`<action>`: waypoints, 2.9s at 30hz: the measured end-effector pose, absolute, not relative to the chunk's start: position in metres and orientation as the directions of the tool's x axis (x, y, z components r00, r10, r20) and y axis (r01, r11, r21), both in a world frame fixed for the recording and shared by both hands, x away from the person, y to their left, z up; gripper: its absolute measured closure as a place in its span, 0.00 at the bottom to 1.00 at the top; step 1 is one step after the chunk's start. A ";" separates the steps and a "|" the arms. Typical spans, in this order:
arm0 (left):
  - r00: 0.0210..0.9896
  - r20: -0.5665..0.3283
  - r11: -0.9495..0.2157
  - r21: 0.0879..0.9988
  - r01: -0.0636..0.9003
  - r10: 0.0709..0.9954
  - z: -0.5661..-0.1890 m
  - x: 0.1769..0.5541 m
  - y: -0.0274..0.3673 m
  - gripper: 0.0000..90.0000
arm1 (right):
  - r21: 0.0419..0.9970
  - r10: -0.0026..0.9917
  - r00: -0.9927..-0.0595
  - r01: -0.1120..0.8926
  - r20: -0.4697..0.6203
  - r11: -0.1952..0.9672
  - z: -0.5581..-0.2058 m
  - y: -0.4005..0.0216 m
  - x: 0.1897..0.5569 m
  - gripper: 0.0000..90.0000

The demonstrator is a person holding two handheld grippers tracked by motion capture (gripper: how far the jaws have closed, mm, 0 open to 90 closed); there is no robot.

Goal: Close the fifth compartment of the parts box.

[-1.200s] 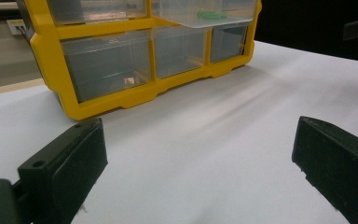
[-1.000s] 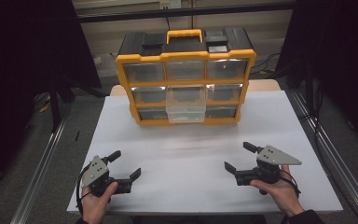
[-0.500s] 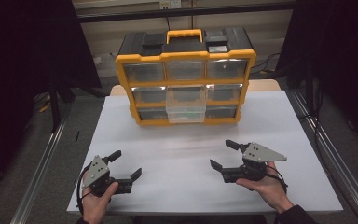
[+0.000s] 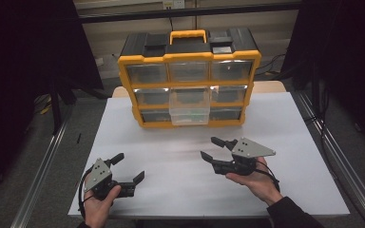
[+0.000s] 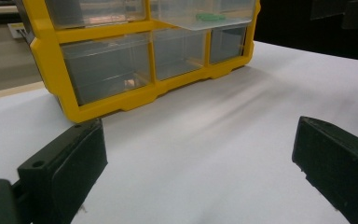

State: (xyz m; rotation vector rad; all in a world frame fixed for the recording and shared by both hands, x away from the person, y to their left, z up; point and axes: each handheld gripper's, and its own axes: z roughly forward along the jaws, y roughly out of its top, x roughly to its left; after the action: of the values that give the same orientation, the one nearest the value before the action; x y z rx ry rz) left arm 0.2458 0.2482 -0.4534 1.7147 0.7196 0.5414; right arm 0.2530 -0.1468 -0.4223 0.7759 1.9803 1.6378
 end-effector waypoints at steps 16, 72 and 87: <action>0.709 -0.002 -0.177 0.968 0.179 0.705 -0.453 0.246 0.249 0.03 | 0.991 0.676 -0.736 0.117 0.039 0.071 -0.416 -0.129 0.279 0.95; 0.708 0.001 -0.176 0.969 0.174 0.706 -0.453 0.246 0.249 0.03 | 0.995 0.739 -0.673 0.049 -0.031 0.086 -0.418 -0.109 0.333 1.00; 0.711 0.009 -0.185 0.968 0.170 0.703 -0.452 0.246 0.250 0.03 | 0.996 0.746 -0.665 0.039 -0.037 0.084 -0.416 -0.107 0.335 1.00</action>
State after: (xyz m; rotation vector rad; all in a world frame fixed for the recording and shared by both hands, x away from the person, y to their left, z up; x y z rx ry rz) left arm 0.2461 0.2501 -0.4523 1.7236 0.7006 0.5547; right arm 0.3354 -0.1067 -0.4160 0.7737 1.8064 1.6324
